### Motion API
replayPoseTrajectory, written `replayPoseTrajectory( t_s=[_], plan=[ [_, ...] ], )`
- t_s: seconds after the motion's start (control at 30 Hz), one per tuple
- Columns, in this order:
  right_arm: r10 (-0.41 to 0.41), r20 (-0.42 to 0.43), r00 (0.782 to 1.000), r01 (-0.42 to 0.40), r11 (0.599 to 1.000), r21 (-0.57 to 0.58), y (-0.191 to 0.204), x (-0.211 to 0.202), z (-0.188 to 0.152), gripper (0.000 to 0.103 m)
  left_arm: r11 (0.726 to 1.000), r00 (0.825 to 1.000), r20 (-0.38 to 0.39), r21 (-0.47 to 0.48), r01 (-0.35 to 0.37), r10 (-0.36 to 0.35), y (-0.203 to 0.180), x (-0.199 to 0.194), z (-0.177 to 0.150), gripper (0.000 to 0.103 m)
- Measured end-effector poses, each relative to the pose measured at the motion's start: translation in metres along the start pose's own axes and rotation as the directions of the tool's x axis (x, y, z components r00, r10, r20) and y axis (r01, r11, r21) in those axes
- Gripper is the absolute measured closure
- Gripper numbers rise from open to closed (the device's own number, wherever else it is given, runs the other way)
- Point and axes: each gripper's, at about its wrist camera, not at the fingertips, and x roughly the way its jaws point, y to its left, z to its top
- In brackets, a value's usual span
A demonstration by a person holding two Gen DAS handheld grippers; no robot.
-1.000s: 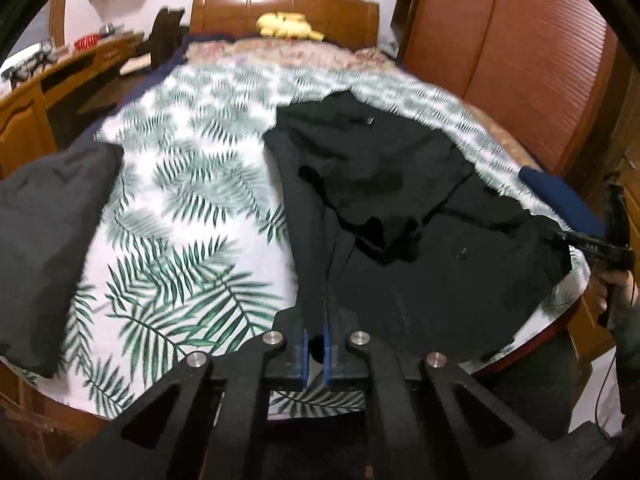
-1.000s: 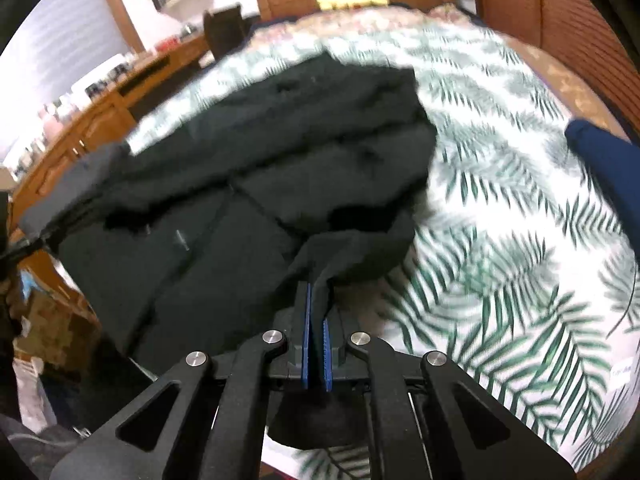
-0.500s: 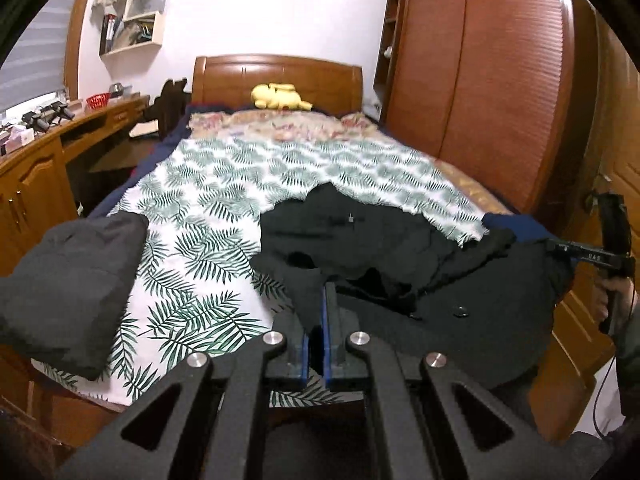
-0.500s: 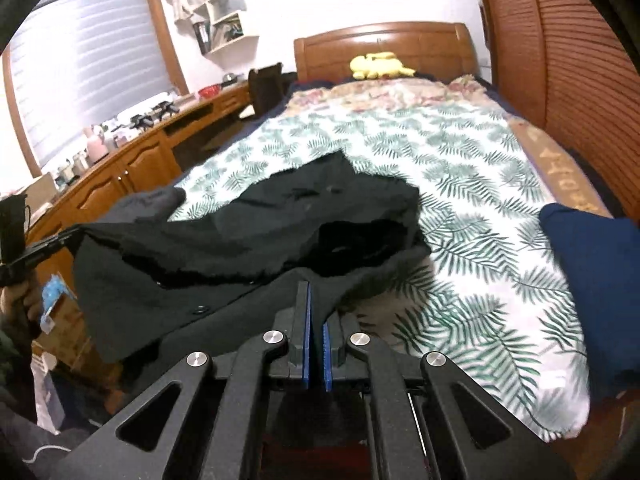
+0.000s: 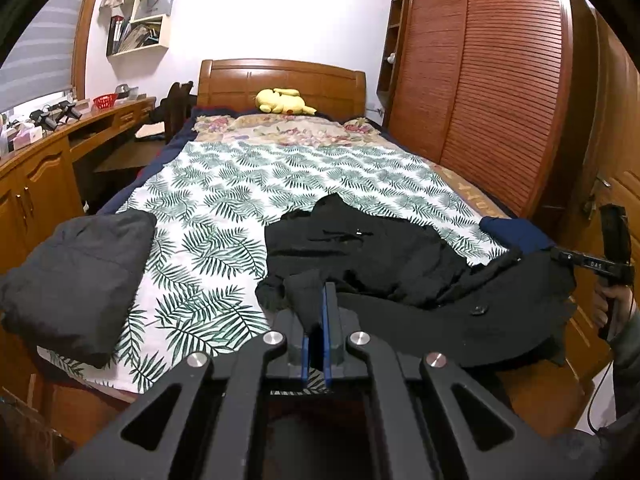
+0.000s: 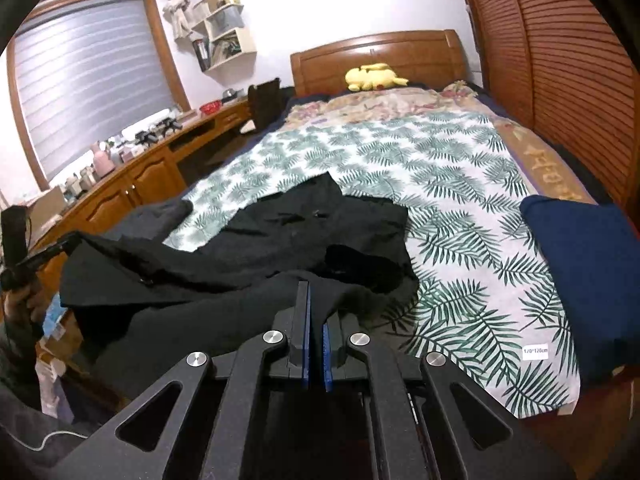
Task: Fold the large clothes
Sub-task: 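Lift the hem with both tools and fold it toward the collar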
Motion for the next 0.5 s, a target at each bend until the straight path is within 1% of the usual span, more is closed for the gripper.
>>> replayPoseTrajectory(
  t_s=[0.2,0.37,0.5],
  plan=[
    [-0.011,-0.042,0.999,0.010,1.000,-0.015,-0.001,0.016,-0.008,0.101,1.000,1.000,-0.023,0.001,-0.015,0.015,-0.003,0.017,-0.003,0.102],
    [0.019,-0.037,0.999,-0.018,1.000,0.023,-0.014,0.032,-0.011,0.101,0.999,0.999,-0.037,0.000,-0.032,0.032,0.000,0.034,0.005,0.102],
    [0.039,-0.019,0.999,-0.038,0.998,0.044,-0.029,0.053,-0.009,0.101,0.997,0.997,-0.025,0.045,-0.067,0.068,-0.001,0.054,0.020,0.102]
  ],
)
